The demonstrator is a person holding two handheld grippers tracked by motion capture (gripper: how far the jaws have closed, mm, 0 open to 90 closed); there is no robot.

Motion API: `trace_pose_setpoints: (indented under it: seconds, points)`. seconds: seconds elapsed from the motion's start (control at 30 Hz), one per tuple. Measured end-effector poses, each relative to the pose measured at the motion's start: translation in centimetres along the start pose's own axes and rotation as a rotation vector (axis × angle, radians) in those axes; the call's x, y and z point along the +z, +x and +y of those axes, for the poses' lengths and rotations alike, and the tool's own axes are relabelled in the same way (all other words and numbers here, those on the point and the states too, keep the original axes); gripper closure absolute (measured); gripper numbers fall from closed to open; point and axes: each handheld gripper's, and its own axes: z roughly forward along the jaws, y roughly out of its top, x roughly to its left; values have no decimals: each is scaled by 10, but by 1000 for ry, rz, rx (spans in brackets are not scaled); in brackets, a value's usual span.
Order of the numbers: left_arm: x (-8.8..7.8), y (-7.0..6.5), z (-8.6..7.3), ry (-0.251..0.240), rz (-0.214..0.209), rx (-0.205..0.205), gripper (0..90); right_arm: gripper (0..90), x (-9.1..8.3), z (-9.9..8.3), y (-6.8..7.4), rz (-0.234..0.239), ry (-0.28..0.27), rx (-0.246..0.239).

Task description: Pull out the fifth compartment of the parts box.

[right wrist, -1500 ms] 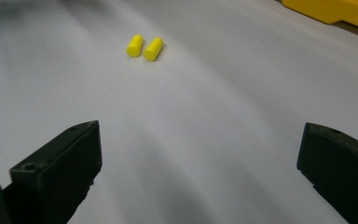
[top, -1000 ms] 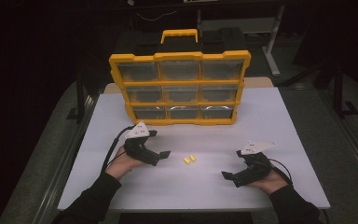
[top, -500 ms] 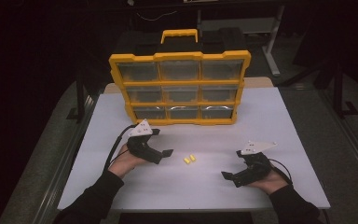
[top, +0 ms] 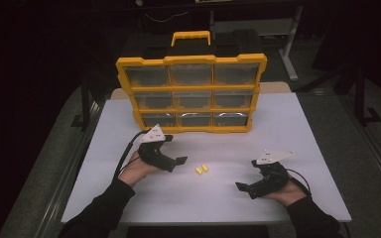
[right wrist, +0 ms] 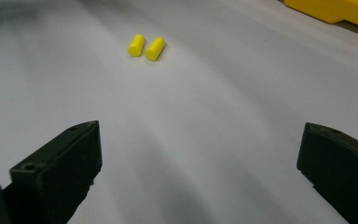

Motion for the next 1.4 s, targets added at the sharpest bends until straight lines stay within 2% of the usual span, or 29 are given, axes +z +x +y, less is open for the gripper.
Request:
trace_pose_setpoints:
  seconds: [1.4]
  points:
    - [25, 2, 11, -16, -21, 6, 0, 0, 1, 0, 0, 3, 2, 1]
